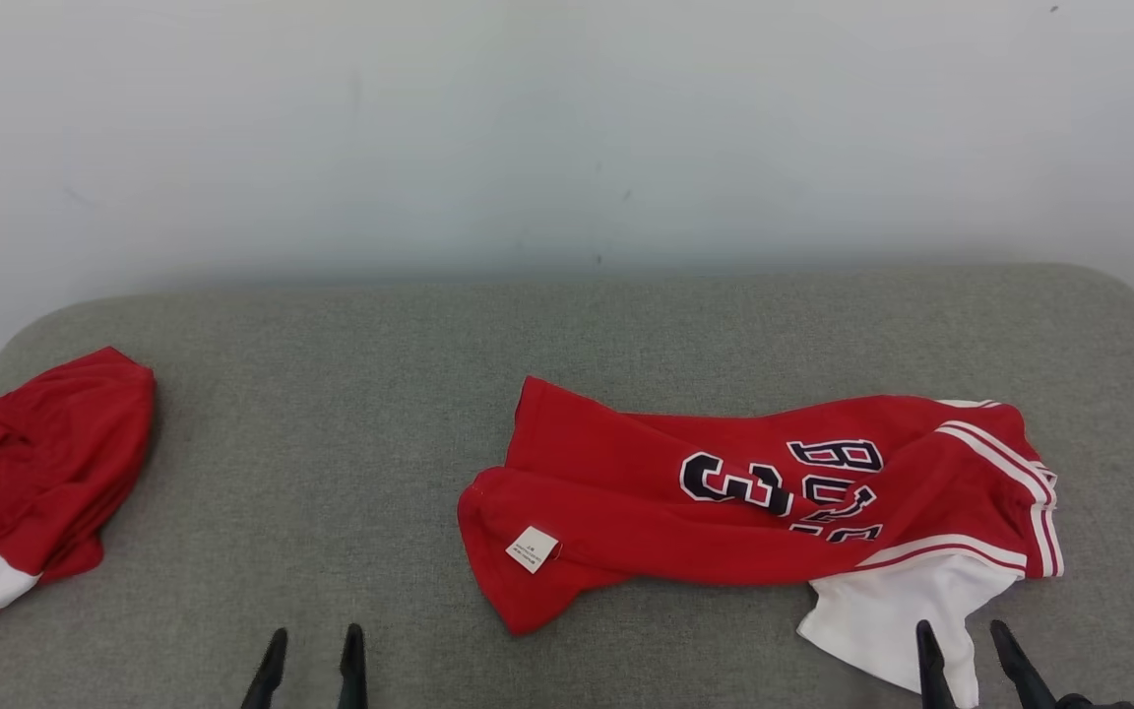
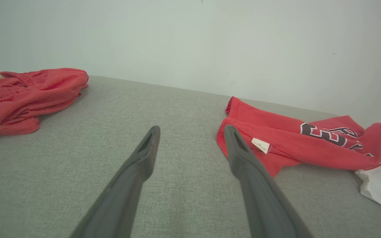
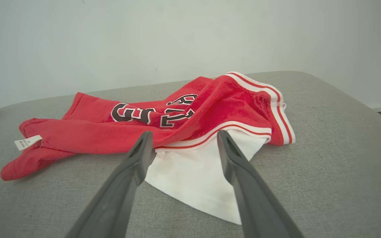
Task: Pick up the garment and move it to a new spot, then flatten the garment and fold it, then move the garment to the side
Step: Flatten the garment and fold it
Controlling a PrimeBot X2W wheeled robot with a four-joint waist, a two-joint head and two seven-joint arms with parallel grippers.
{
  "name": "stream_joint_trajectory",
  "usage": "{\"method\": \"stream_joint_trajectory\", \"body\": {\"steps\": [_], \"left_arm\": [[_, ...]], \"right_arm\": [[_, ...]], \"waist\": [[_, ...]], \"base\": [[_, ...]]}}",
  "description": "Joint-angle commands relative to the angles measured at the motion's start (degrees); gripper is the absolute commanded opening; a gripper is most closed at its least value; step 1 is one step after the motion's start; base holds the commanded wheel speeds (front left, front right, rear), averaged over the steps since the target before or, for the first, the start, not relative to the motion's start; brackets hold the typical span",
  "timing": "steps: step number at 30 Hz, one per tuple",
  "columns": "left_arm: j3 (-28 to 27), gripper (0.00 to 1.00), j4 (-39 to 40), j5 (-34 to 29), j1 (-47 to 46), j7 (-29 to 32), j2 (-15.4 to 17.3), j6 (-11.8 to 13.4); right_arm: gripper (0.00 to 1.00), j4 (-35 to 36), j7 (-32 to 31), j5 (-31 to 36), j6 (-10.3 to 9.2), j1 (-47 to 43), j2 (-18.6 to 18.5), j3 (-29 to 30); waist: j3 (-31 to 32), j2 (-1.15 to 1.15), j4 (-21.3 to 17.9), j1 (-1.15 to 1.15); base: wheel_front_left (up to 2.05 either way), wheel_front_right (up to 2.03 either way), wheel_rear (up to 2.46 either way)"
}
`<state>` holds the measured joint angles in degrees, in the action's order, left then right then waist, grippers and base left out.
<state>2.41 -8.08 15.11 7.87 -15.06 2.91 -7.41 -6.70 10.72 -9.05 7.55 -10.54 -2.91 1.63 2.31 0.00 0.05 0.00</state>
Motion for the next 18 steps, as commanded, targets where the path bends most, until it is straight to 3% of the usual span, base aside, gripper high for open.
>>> {"method": "stream_joint_trajectory", "body": {"steps": [1,5,10,18], "left_arm": [[1.6,1.0,-2.4,-0.1,-2.6,-0.2,0.0,-0.1],[4.4,1.0,-7.6,1.2,-8.5,0.7,0.0,0.1],[9.5,1.0,-16.4,4.3,-20.2,7.6,0.0,1.5],[12.3,1.0,-24.5,7.4,-31.8,15.9,0.0,4.5]], "right_arm": [[1.0,0.1,-1.3,0.1,-0.13,0.9,0.0,1.4],[1.0,0.3,-4.0,0.5,-0.13,1.6,0.0,3.3],[1.0,-0.3,-8.1,0.8,-0.13,3.7,0.0,5.0],[1.0,-3.4,-10.3,-0.5,-0.13,7.3,0.0,3.7]], "waist": [[-0.6,0.0,-0.3,0.0],[-1.5,0.0,-0.9,0.0],[-4.3,0.0,-3.1,0.0],[-9.4,0.0,-6.6,0.0]], "base": [[0.0,0.0,0.0],[0.0,0.0,0.0],[0.0,0.0,0.0],[0.0,0.0,0.0]]}}
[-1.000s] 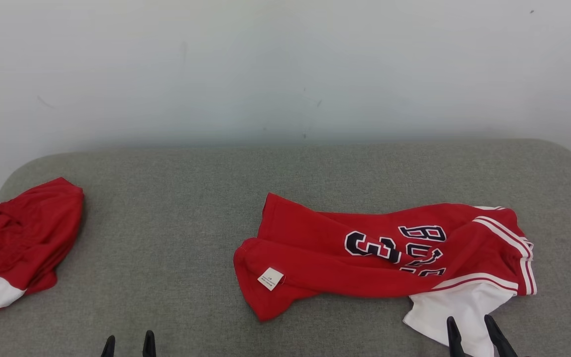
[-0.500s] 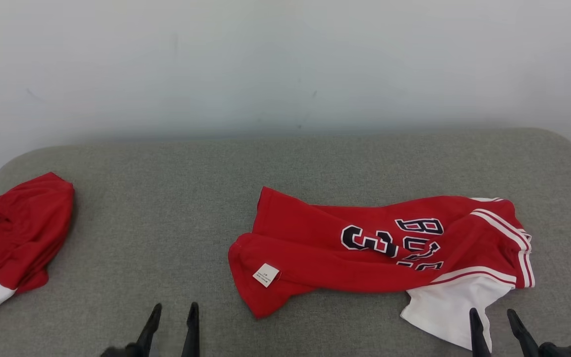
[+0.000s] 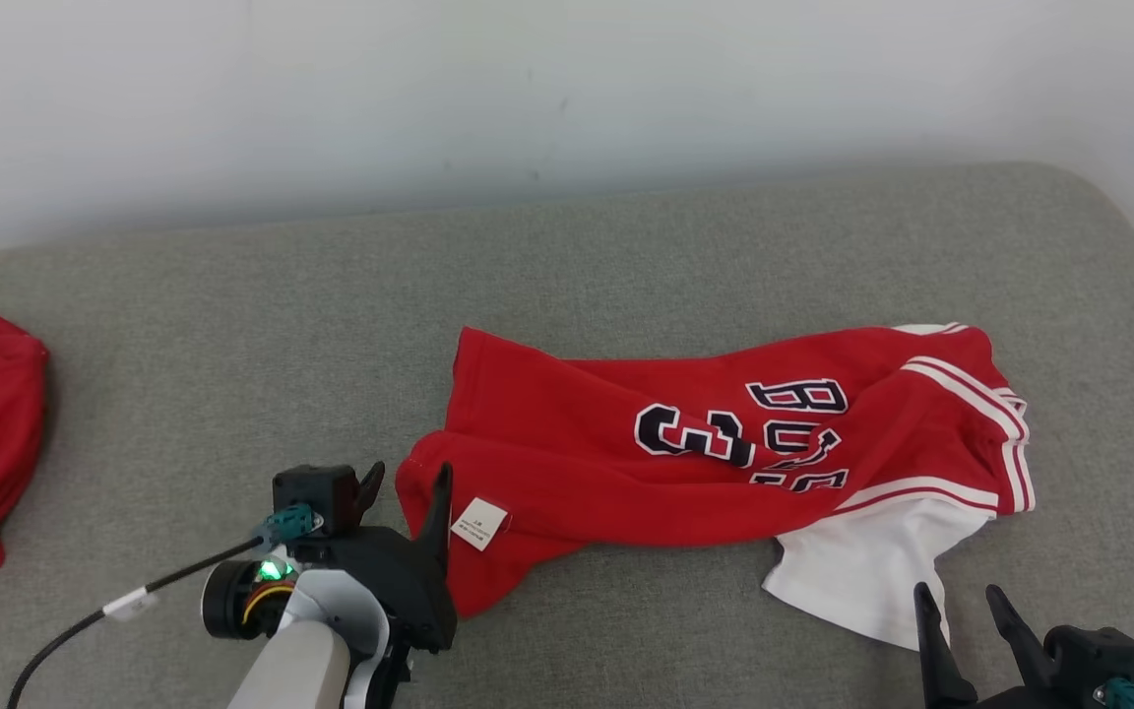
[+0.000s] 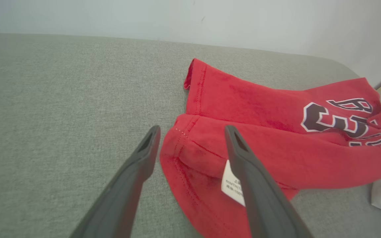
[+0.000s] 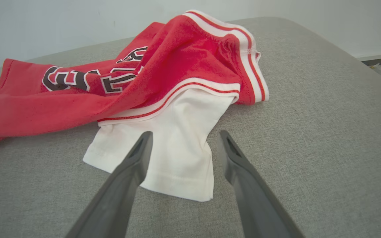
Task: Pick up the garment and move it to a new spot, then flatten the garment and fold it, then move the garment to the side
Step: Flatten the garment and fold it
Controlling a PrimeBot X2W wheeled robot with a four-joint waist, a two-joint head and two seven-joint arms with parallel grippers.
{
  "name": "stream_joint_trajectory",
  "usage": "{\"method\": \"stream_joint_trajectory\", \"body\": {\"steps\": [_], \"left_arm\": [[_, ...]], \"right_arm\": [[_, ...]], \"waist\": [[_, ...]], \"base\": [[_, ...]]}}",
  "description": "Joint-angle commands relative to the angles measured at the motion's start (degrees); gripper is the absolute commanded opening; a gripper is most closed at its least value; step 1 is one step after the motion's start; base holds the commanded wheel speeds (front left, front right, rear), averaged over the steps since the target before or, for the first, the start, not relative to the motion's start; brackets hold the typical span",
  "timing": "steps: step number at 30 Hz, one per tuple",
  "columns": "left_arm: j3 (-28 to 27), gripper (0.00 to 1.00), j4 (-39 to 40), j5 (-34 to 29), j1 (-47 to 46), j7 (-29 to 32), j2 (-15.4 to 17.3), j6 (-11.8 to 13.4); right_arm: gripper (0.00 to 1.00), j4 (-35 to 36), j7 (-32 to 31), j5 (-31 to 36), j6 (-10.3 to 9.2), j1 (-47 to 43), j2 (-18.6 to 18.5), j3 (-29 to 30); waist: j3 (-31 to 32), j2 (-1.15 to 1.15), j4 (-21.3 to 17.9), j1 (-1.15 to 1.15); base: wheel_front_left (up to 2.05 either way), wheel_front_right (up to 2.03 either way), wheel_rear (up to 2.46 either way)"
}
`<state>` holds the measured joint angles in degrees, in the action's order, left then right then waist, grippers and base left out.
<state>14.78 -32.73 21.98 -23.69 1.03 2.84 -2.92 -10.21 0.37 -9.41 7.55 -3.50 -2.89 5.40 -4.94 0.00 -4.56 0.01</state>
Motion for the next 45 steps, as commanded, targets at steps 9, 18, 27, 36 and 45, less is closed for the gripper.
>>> {"method": "stream_joint_trajectory", "body": {"steps": [9,18,27,36,45], "left_arm": [[1.4,1.0,-4.3,-0.5,-5.0,5.5,0.4,2.6],[1.9,1.0,-4.7,-1.3,-6.2,7.8,2.4,4.2],[4.5,1.0,-6.2,-1.6,-9.4,14.4,3.4,1.7],[6.4,1.0,-7.3,-0.8,-14.6,27.0,3.9,1.2],[7.5,0.53,-5.2,0.0,-14.6,31.7,4.0,0.9]], "right_arm": [[1.0,-4.5,-2.7,-0.5,-0.13,2.7,0.0,0.6],[1.0,-6.3,-2.7,-0.1,-0.13,4.0,0.0,-0.5],[1.0,-6.2,-2.9,0.1,-0.13,4.4,0.0,-1.1],[1.0,-5.8,-3.1,-0.2,-0.13,4.5,0.0,-1.5],[1.0,-5.7,-3.1,-0.4,-0.13,4.6,0.0,-1.7]], "waist": [[-4.1,0.0,-3.3,-0.01],[-3.5,0.0,-2.8,-0.01],[-3.8,0.0,-2.5,-0.01],[-4.6,0.0,-2.1,-0.01],[-4.6,0.0,-2.0,-0.01]], "base": [[0.0,0.0,0.0],[0.0,0.0,0.0],[0.0,0.0,0.0],[0.0,0.0,0.0],[0.0,0.0,0.0]]}}
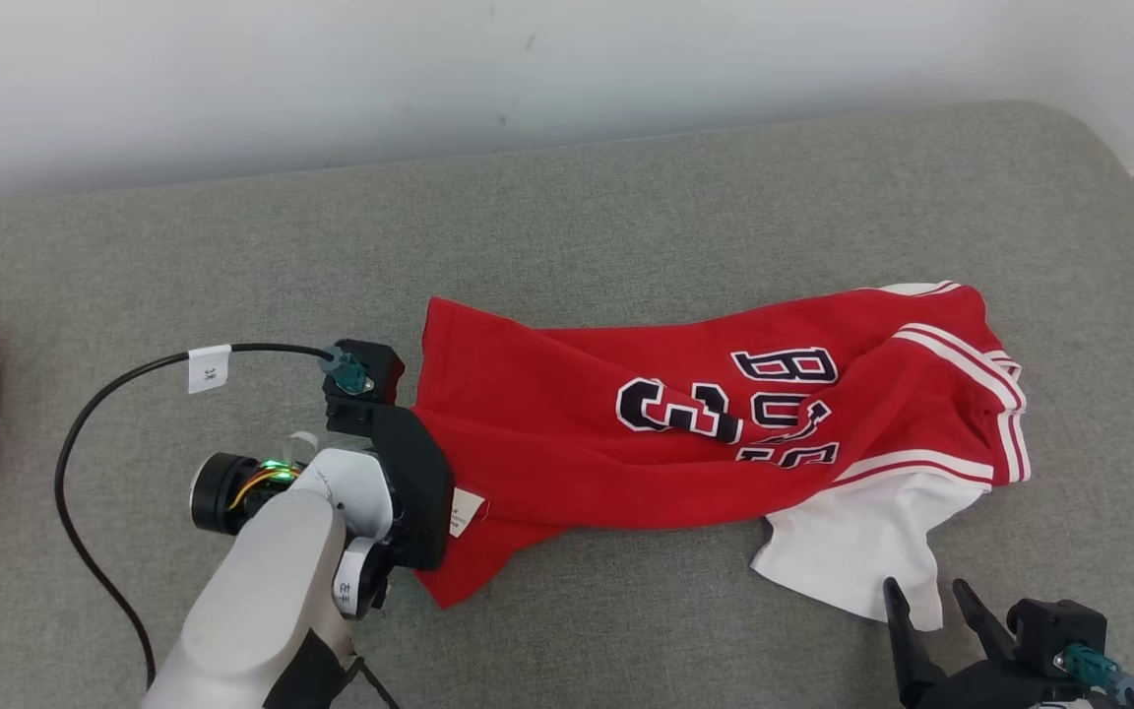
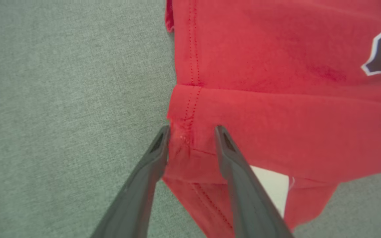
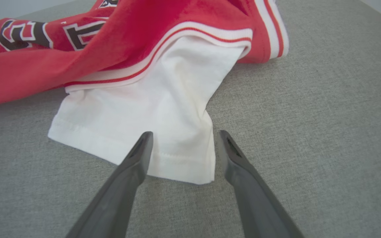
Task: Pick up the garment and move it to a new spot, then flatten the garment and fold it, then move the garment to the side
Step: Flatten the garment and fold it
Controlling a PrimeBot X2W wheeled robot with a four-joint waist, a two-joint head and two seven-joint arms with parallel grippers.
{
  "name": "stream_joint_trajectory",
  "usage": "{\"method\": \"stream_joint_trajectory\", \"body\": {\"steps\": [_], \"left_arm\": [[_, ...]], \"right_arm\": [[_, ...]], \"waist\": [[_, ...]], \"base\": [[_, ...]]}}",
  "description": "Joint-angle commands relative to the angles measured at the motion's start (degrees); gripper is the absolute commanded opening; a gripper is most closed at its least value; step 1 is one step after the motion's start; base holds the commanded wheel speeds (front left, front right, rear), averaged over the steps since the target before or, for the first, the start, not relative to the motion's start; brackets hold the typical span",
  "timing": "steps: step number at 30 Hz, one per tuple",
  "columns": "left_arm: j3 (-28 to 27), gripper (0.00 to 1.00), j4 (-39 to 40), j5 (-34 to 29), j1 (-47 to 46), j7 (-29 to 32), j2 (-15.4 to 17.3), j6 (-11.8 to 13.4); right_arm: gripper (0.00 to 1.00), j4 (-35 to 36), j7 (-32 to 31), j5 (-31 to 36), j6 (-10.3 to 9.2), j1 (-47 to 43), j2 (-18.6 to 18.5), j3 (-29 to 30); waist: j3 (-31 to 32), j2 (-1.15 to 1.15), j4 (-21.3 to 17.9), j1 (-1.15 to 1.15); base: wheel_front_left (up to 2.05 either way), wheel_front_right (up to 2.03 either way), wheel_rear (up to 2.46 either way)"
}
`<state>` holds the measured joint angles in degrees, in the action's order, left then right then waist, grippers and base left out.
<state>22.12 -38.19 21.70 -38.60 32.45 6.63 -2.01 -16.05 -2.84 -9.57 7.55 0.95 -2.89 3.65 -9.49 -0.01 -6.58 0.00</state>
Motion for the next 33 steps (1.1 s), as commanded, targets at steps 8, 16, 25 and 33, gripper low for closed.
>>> {"method": "stream_joint_trajectory", "body": {"steps": [8,16,25,33], "left_arm": [[1.7,0.0,2.4,-0.3,1.7,0.6,0.8,-0.4],[2.6,0.0,7.7,-1.1,4.7,-3.3,-0.4,2.6],[3.8,0.0,9.9,0.5,6.4,-6.2,-2.3,3.6],[4.8,0.0,9.4,1.1,5.7,-6.8,-2.8,3.5]], "right_arm": [[1.0,-0.2,0.1,-0.2,-0.13,0.4,0.0,0.3],[1.0,0.6,-2.7,0.1,-0.13,1.0,0.0,1.5],[1.0,-0.3,-8.1,1.7,-0.13,1.9,0.0,3.3],[1.0,1.6,-8.0,2.8,-0.14,-0.4,0.0,7.2]], "waist": [[-0.1,0.01,0.6,0.0],[-1.5,0.01,2.6,0.0],[-2.3,0.01,3.8,0.0],[-2.2,0.01,4.4,0.0]], "base": [[0.0,0.0,0.0],[0.0,0.0,0.0],[0.0,0.0,0.0],[0.0,0.0,0.0]]}}
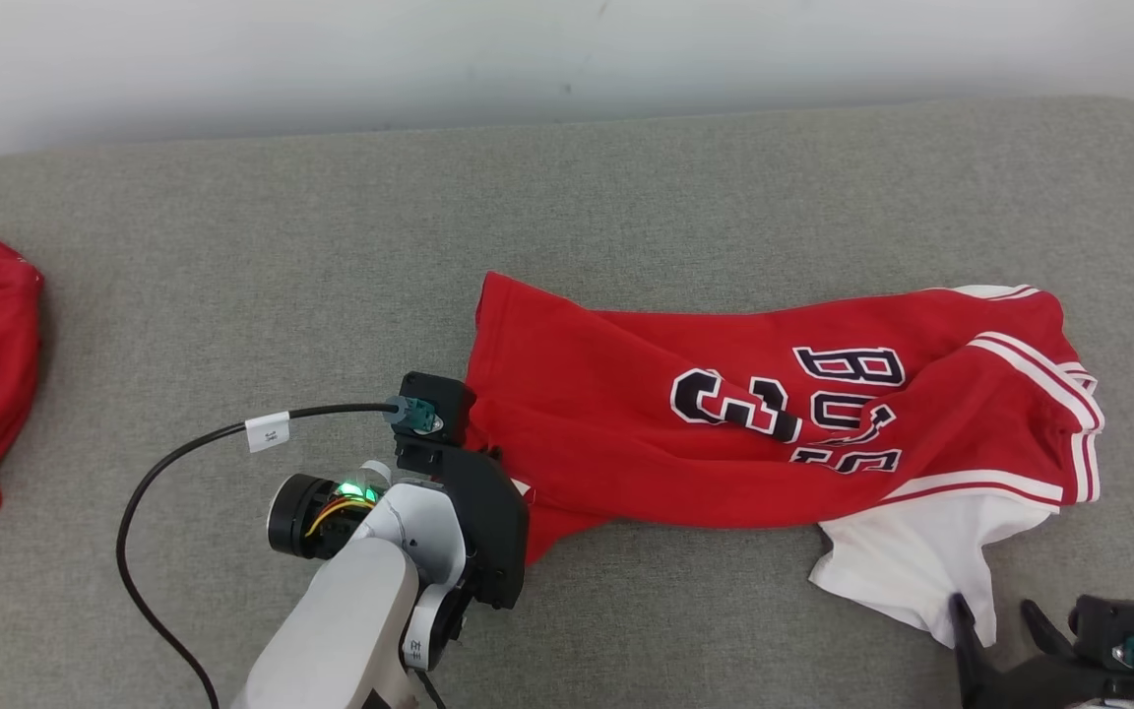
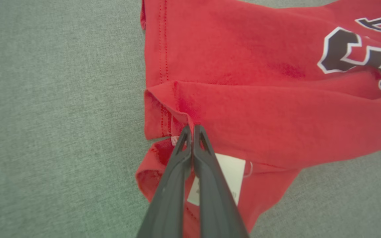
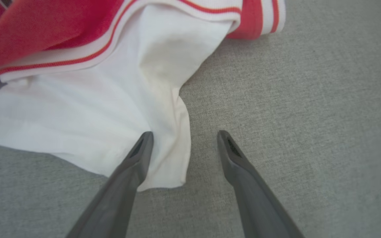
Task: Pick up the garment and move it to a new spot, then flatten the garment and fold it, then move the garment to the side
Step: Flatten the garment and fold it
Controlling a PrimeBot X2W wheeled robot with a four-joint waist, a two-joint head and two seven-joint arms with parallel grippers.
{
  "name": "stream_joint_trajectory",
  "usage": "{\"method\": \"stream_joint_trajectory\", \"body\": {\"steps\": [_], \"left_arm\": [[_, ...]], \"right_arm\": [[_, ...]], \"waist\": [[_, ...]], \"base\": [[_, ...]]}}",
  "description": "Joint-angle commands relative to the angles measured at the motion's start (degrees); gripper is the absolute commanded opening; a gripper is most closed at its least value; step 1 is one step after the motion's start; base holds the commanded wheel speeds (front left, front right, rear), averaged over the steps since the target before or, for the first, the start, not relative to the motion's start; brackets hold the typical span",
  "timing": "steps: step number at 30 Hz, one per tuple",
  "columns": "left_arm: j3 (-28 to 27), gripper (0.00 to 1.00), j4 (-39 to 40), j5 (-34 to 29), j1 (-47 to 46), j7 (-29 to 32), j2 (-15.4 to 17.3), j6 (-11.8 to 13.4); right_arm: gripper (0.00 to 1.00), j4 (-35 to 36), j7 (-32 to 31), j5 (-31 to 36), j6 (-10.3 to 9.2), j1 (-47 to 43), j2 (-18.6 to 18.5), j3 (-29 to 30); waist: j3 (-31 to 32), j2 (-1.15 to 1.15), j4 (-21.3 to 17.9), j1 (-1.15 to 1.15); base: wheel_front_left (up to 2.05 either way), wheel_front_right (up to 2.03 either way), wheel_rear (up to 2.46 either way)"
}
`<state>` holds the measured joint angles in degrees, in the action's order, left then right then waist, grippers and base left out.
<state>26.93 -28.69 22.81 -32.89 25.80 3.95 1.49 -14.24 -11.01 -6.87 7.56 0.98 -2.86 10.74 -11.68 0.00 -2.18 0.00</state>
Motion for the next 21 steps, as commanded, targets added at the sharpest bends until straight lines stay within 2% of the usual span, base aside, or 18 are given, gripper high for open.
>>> {"method": "stream_joint_trajectory", "body": {"steps": [1,8,14,17,21], "left_arm": [[0.0,0.0,-0.1,0.1,-0.1,-0.3,-0.2,0.0],[0.2,0.0,-0.4,0.5,-0.7,-0.8,0.0,0.1],[0.9,0.0,-1.1,1.2,-0.8,-1.3,-0.3,-0.3],[0.9,0.0,-1.3,1.4,-0.6,-1.5,-0.2,-0.2],[0.8,0.0,-1.3,1.8,-0.9,-1.6,0.0,-0.1]], "right_arm": [[1.0,0.2,0.0,0.4,-0.15,-0.9,0.0,0.7],[1.0,2.5,-1.4,-0.8,-0.15,-2.7,0.0,0.0],[1.0,6.0,1.7,-2.3,-0.15,-4.8,0.0,1.7],[1.0,6.8,0.6,-1.4,-0.15,-5.8,0.0,2.8],[1.0,6.4,-1.5,-0.9,-0.15,-5.0,0.0,1.5]], "waist": [[0.0,0.0,-0.1,0.0],[-0.6,0.0,-0.9,0.0],[-0.4,0.0,-0.4,0.0],[-0.1,0.0,-0.6,0.0],[-0.2,0.0,-0.8,0.0]], "base": [[0.0,0.0,0.0],[0.0,0.0,0.0],[0.0,0.0,0.0],[0.0,0.0,0.0],[0.0,0.0,0.0]]}}
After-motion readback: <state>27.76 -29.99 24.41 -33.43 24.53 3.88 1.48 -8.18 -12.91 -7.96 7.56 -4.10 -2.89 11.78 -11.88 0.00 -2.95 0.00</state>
